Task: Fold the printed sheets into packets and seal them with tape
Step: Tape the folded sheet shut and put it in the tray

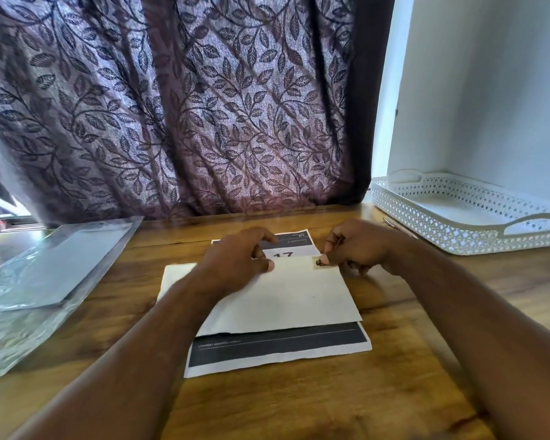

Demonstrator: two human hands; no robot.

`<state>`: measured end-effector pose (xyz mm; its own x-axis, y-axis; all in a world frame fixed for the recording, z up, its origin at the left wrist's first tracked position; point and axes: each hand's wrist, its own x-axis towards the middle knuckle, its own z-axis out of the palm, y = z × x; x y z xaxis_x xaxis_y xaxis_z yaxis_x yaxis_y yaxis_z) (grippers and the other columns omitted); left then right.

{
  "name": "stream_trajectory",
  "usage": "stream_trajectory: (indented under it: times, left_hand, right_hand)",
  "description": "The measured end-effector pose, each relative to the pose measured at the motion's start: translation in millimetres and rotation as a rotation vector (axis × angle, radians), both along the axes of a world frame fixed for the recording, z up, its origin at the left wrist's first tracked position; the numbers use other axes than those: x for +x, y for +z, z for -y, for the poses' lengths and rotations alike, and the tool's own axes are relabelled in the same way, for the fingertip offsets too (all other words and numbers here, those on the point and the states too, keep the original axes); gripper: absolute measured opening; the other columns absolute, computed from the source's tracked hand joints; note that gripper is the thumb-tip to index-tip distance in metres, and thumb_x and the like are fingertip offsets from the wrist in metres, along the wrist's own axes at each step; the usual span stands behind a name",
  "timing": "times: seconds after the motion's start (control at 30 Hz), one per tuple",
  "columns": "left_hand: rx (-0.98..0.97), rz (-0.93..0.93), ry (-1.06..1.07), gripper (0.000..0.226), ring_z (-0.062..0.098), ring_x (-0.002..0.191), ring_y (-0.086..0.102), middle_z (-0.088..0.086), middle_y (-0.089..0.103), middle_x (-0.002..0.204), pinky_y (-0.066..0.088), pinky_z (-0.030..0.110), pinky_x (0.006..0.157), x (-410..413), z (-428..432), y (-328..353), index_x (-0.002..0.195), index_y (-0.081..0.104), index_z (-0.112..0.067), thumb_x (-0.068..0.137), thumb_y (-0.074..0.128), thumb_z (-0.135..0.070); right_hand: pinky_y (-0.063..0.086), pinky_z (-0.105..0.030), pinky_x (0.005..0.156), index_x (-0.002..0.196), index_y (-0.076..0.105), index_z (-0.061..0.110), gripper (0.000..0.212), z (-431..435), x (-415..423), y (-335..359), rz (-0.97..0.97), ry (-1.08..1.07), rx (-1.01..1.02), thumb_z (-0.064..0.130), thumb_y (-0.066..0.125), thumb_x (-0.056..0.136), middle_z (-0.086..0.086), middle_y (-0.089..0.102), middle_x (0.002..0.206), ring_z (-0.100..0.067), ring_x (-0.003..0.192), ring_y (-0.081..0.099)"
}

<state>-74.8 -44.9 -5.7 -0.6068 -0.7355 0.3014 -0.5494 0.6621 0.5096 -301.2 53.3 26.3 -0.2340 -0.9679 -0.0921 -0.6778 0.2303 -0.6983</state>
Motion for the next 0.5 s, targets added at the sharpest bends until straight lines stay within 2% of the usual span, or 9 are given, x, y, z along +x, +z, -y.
stream_trajectory:
  times: [0.07,0.17,0.23,0.3,0.33,0.4,0.5]
  left_hand:
    - [0.002,-0.114,0.035,0.033,0.01,0.075,0.058,-0.011,0.06,0.076,0.052,0.037,0.08,1.5,1.0,2.3,0.106,0.061,-0.042,0.081,0.077,-0.028]
    - [-0.025,-0.203,0.077,0.031,0.006,0.082,0.062,-0.016,0.065,0.075,0.049,0.039,0.09,0.9,-3.5,6.6,0.108,0.062,-0.042,0.083,0.075,-0.029]
    - [-0.195,-0.196,0.183,0.031,0.005,0.097,0.063,-0.023,0.071,0.091,0.039,0.04,0.099,2.8,-8.0,11.6,0.113,0.063,-0.041,0.086,0.073,-0.029]
    - [-0.386,-0.21,0.333,0.034,0.016,0.111,0.061,-0.012,0.071,0.114,0.034,0.044,0.104,9.5,-6.9,16.9,0.12,0.064,-0.034,0.088,0.069,-0.024]
    - [-0.404,-0.237,0.407,0.035,0.02,0.115,0.059,-0.006,0.068,0.12,0.035,0.046,0.104,13.7,-2.9,18.7,0.122,0.063,-0.032,0.089,0.066,-0.023]
    - [-0.329,-0.287,0.514,0.03,0.026,0.112,0.058,0.0,0.066,0.121,0.041,0.048,0.099,24.3,5.6,22.1,0.122,0.06,-0.029,0.092,0.059,-0.025]
    - [-0.057,-0.371,0.56,0.021,0.028,0.091,0.057,0.007,0.067,0.102,0.044,0.04,0.078,36.1,13.0,21.2,0.107,0.065,-0.016,0.099,0.05,-0.03]
  right_hand:
    - [0.038,-0.021,0.045,0.092,0.07,0.006,0.008,-1.5,-1.8,2.4,0.092,0.019,-0.032,0.013,0.073,0.091,0.002,0.062,0.059,-0.007,0.046,0.048]
    - [0.049,-0.028,0.054,0.094,0.07,0.007,0.006,0.4,-1.0,1.0,0.24,0.024,-0.075,0.013,0.07,0.093,-0.008,0.071,0.076,-0.014,0.057,0.061]
    - [0.061,-0.039,0.067,0.092,0.07,0.012,0.002,2.2,-2.7,-1.1,0.285,-0.018,-0.106,0.013,0.069,0.094,-0.012,0.075,0.085,-0.021,0.071,0.07]
    - [0.061,-0.049,0.079,0.096,0.072,0.011,0.003,2.9,-5.9,-0.4,0.286,-0.057,-0.166,0.011,0.07,0.093,-0.014,0.077,0.092,-0.028,0.081,0.074]
    - [0.062,-0.05,0.078,0.097,0.072,0.01,0.005,2.7,-7.7,0.4,0.292,-0.08,-0.204,0.01,0.07,0.093,-0.015,0.077,0.092,-0.029,0.083,0.075]
    - [0.063,-0.042,0.069,0.097,0.072,0.009,0.006,1.5,-9.5,3.2,0.309,-0.127,-0.275,0.007,0.069,0.093,-0.015,0.077,0.091,-0.029,0.081,0.075]
    - [0.058,-0.035,0.059,0.091,0.071,0.01,0.005,0.3,-11.8,4.6,0.332,-0.194,-0.34,0.006,0.068,0.093,-0.016,0.075,0.088,-0.027,0.074,0.071]
